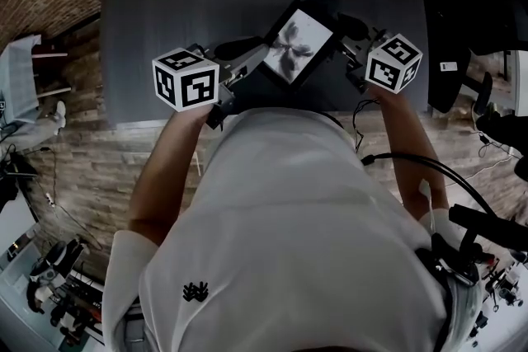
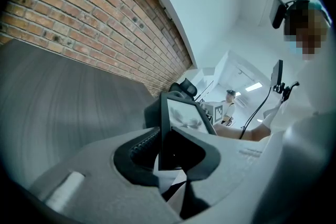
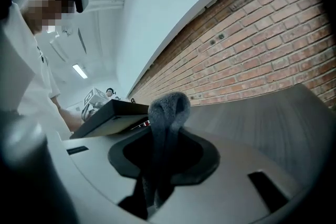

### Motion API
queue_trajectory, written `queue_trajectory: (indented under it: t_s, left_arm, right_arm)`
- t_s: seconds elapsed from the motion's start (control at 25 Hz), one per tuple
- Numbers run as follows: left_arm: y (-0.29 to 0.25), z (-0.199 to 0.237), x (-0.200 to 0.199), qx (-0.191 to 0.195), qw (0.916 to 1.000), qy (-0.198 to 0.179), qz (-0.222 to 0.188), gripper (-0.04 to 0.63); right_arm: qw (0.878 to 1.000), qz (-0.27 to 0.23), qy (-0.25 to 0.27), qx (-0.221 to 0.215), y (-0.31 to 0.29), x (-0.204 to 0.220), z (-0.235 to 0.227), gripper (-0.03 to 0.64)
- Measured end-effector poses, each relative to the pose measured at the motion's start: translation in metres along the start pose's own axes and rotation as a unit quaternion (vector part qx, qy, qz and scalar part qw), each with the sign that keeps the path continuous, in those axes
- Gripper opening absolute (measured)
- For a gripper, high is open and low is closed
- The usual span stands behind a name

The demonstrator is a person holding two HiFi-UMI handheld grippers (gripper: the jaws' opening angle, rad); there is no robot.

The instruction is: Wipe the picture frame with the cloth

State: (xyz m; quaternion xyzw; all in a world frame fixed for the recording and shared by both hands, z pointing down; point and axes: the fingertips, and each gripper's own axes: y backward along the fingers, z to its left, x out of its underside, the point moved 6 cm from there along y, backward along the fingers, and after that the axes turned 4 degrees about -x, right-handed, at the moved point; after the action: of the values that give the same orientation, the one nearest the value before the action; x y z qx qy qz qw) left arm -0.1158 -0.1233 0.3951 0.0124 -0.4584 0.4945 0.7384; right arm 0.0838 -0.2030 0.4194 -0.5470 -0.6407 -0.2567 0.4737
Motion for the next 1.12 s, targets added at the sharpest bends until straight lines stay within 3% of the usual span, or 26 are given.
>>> queue_trajectory:
  t_s: [0.6,0.84,1.12]
  left_arm:
    - [-0.002,0.025,0.0,-0.036,0.9992,0.019,-0.004,0.077]
    - [-0.015,0.034,0.003,-0.081,0.996,0.032,-0.017,0.077]
    - [-0.031,0.06,0.0,-0.154,0.9863,0.048,-0.033,0.077]
  right_arm:
    - [1.0,0.014,0.0,0.025,0.035,0.017,0.022,0.104]
    - [0.999,0.033,-0.001,0.01,0.039,0.03,0.037,0.104]
    - [0.998,0.068,0.004,0.003,0.037,0.044,0.045,0.104]
